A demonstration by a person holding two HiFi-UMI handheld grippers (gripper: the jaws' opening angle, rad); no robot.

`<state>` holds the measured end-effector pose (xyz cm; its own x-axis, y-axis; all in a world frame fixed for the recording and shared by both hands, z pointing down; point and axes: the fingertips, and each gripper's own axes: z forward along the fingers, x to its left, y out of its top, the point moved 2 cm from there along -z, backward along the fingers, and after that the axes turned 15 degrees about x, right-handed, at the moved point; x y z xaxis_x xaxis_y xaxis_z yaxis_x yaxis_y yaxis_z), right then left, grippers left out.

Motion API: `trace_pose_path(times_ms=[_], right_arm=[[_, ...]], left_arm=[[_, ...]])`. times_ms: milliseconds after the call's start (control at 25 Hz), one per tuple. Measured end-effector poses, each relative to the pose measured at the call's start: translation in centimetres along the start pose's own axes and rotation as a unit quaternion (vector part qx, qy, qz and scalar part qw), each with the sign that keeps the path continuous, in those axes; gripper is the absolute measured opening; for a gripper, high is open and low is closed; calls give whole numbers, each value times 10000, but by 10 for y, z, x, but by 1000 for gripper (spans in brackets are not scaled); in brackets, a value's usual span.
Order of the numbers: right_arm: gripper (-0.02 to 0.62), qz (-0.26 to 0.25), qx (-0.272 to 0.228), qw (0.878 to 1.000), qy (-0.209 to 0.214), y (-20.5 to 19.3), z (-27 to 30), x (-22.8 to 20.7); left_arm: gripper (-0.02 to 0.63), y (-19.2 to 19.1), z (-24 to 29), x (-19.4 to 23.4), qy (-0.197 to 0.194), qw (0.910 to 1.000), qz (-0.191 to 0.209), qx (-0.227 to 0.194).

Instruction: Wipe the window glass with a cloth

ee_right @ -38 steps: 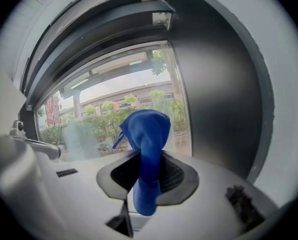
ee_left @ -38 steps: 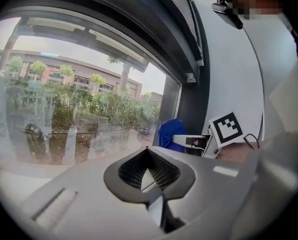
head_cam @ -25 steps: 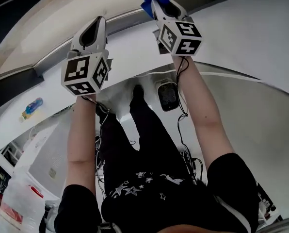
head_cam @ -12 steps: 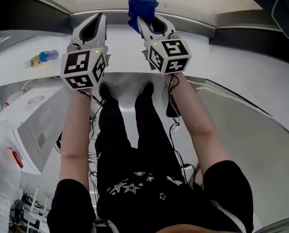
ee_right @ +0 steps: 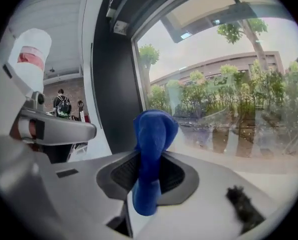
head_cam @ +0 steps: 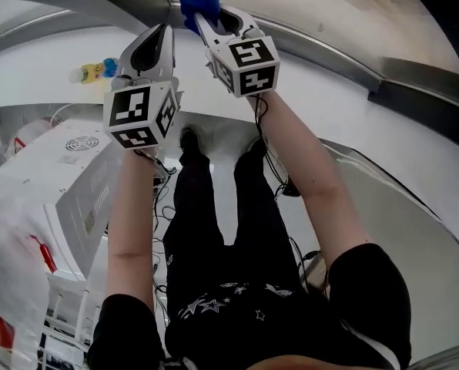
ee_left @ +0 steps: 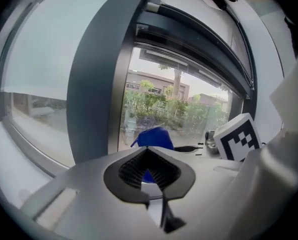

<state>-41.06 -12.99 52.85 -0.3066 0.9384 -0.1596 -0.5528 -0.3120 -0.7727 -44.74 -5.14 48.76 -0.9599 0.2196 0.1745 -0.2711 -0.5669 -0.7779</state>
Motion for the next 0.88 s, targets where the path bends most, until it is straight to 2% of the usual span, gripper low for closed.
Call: trace_pose_path(times_ms=[240, 480, 640, 880], right_arm=[[87, -131, -24, 9997, -184, 19, 53, 3], [87, -142, 40, 9992, -363, 8, 49, -21], [87, 148, 27, 9988, -470, -11, 25, -41], [87, 472, -11, 9962, -738, -40, -34, -84]], left_arm=[[9, -8, 8, 21, -143, 9999, -5, 42], [9, -12, 20, 8, -259, 9990, 299, 191], [9, -18, 29, -19, -329, 9987, 278, 278], [9, -19, 44, -94, -698, 9961, 416, 351]])
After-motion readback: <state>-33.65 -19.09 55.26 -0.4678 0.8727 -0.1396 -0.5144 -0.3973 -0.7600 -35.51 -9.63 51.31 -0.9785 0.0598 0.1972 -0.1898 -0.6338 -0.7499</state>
